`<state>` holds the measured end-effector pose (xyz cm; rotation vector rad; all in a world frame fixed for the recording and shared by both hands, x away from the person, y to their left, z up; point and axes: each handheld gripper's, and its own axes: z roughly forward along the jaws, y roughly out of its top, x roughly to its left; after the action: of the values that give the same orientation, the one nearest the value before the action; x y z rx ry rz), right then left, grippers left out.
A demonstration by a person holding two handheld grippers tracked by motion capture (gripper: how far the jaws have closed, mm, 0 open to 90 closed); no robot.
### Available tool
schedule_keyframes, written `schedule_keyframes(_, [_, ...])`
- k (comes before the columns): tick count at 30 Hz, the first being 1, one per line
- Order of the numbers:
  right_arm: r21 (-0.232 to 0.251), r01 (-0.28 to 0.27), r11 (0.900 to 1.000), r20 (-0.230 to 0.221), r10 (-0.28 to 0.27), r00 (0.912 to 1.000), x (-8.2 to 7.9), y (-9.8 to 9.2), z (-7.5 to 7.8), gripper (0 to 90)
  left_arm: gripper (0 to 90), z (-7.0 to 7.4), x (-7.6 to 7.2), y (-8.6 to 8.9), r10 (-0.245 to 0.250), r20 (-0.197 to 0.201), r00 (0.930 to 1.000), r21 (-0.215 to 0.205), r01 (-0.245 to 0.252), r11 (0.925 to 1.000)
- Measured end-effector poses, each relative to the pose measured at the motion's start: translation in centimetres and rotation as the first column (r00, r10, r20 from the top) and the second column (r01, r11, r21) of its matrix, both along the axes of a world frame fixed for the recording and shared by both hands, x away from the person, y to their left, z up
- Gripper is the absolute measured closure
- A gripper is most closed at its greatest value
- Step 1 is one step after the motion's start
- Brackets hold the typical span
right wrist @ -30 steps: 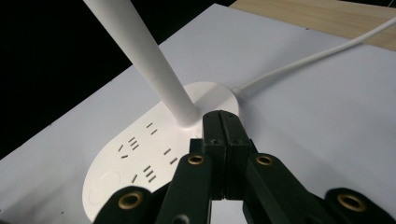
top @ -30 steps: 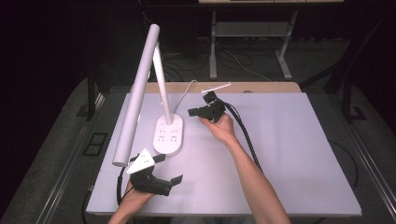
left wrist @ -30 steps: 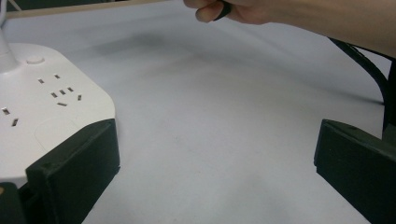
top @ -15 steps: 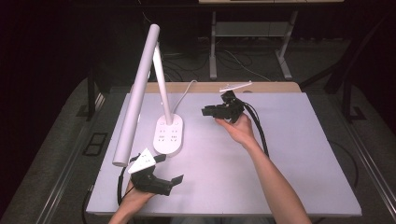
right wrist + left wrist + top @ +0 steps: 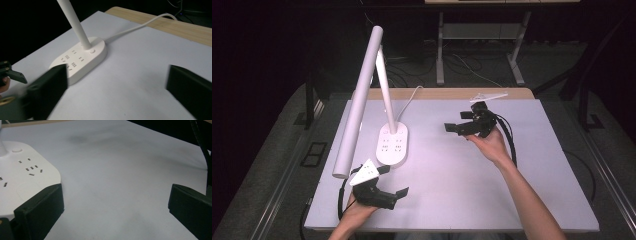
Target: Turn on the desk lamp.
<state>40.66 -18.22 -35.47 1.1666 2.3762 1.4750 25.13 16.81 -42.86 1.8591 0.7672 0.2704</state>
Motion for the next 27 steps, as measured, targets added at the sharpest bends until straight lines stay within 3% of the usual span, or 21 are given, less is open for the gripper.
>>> schedule_keyframes(5, [-0.015, 0.007, 1.0, -0.012, -0.007, 0.9999, -1.6, -1.8, -0.4, 0.0, 0.0, 0.0, 0.0, 0.0, 0.001, 0.0, 1.0, -0.001, -0.001, 1.0])
schedule_keyframes(15, [0.026, 0.031, 0.999, -0.002, -0.031, 0.9995, -5.3, -5.0, -0.7, 0.0, 0.0, 0.0, -0.1, -0.1, 0.0, 0.003, 1.0, 0.006, 0.0, 1.0])
schedule_keyframes(21, [0.023, 0.04, 0.999, 0.0, -0.04, 0.9992, -7.6, -6.4, -1.5, 0.1, 0.0, 0.0, -0.1, -0.1, -0.002, 0.004, 1.0, 0.005, 0.002, 1.0])
schedule_keyframes(27, [0.048, 0.051, 0.998, 0.001, -0.051, 0.9987, -10.4, -7.9, -2.3, 0.1, 0.0, 0.1, -0.2, -0.1, -0.001, 0.008, 1.0, 0.005, 0.001, 1.0])
